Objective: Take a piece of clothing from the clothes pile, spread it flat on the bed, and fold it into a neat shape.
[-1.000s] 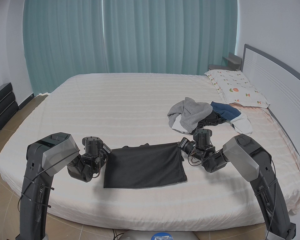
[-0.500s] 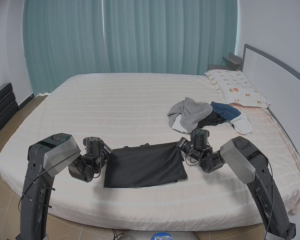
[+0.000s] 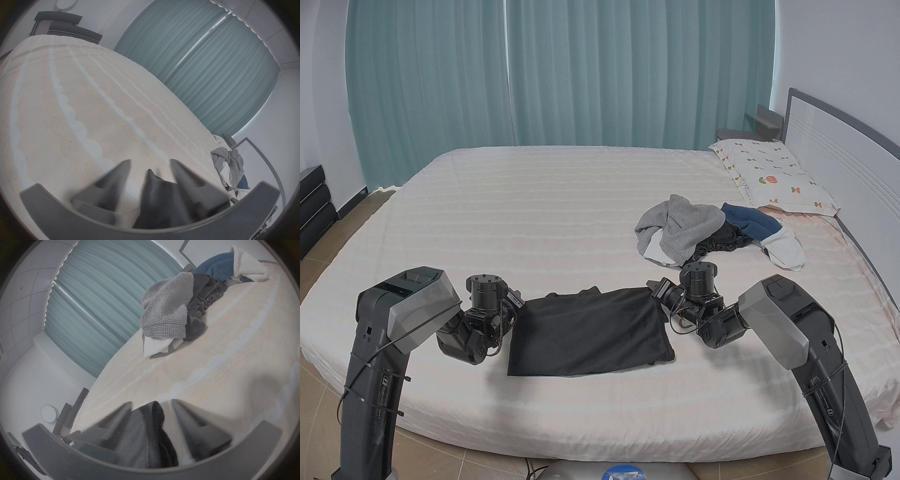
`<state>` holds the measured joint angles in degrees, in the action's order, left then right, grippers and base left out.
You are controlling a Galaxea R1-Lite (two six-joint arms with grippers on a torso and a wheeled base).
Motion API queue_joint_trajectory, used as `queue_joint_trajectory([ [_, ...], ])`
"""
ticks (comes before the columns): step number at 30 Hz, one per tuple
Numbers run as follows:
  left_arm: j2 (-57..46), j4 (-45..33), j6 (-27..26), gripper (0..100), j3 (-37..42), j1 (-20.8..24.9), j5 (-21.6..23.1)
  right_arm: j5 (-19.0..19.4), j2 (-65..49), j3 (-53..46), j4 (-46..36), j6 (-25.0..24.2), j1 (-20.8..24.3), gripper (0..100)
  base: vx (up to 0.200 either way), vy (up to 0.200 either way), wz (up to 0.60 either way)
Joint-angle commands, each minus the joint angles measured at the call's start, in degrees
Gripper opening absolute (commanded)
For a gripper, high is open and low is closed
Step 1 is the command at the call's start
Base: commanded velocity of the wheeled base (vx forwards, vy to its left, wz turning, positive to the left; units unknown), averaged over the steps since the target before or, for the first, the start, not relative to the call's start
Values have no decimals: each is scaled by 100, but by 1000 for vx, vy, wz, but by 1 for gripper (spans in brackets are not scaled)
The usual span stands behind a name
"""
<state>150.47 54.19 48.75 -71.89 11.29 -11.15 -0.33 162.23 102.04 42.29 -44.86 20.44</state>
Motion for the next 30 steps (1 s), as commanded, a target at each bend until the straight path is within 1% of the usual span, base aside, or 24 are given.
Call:
queue_joint_trajectory([
  [1, 0, 31, 3, 100, 8, -4, -1, -2, -69, -79, -28, -5, -14, 100, 0, 0, 0],
  [6, -44, 39, 56, 100, 34, -13, 8, -46, -289, -272, 34, -23, -120, 100, 0, 0, 0],
  [10, -167, 39, 231, 100, 175, -30, 52, -46, -983, -1291, 174, -163, -427, 100, 0, 0, 0],
  [14, -536, 39, 267, 100, 553, -101, 96, 86, -1651, -2487, 763, -339, -673, 100, 0, 0, 0],
  [16, -870, 39, 267, 100, 1010, -171, 483, 314, -2038, -3260, 1001, -409, -805, 100, 0, 0, 0],
  [17, -923, 39, 267, 100, 1098, -188, 606, 341, -2108, -3383, 1018, -427, -823, 100, 0, 0, 0],
  [18, -1072, 48, 275, 100, 1362, -250, 1045, 402, -2319, -3805, 1053, -506, -858, 100, 0, 0, 0],
  [19, -1134, 48, 275, 100, 1458, -285, 1203, 411, -2380, -3946, 1062, -568, -858, 100, 0, 0, 0],
  [20, -1257, 48, 258, 100, 1669, -338, 1546, 428, -2486, -4201, 1071, -761, -858, 100, 0, 0, 0],
  [21, -1318, 57, 258, 100, 1784, -364, 1757, 437, -2539, -4341, 1097, -937, -858, 100, 0, 0, 0],
  [23, -1380, 57, 223, 100, 1924, -417, 2038, 455, -2600, -4491, 1159, -1244, -867, 100, 0, 0, 0],
  [25, -1406, 57, 187, 100, 2012, -461, 2188, 560, -2618, -4614, 1229, -1534, -928, 100, 0, 0, 0],
  [27, -1406, 57, 82, 100, 2056, -496, 2293, 806, -2565, -4728, 1335, -1719, -1016, 100, 0, 0, 0],
  [28, -1397, 57, -50, 100, 2118, -514, 2346, 1105, -2504, -4816, 1493, -1824, -1104, 100, 0, 0, 0],
  [29, -1389, 57, -67, 100, 2126, -514, 2346, 1132, -2495, -4833, 1510, -1833, -1113, 100, 0, 0, 0],
  [30, -1362, 57, -305, 100, 2214, -505, 2390, 1325, -2486, -4965, 1765, -1798, -1183, 100, 0, 0, 0],
])
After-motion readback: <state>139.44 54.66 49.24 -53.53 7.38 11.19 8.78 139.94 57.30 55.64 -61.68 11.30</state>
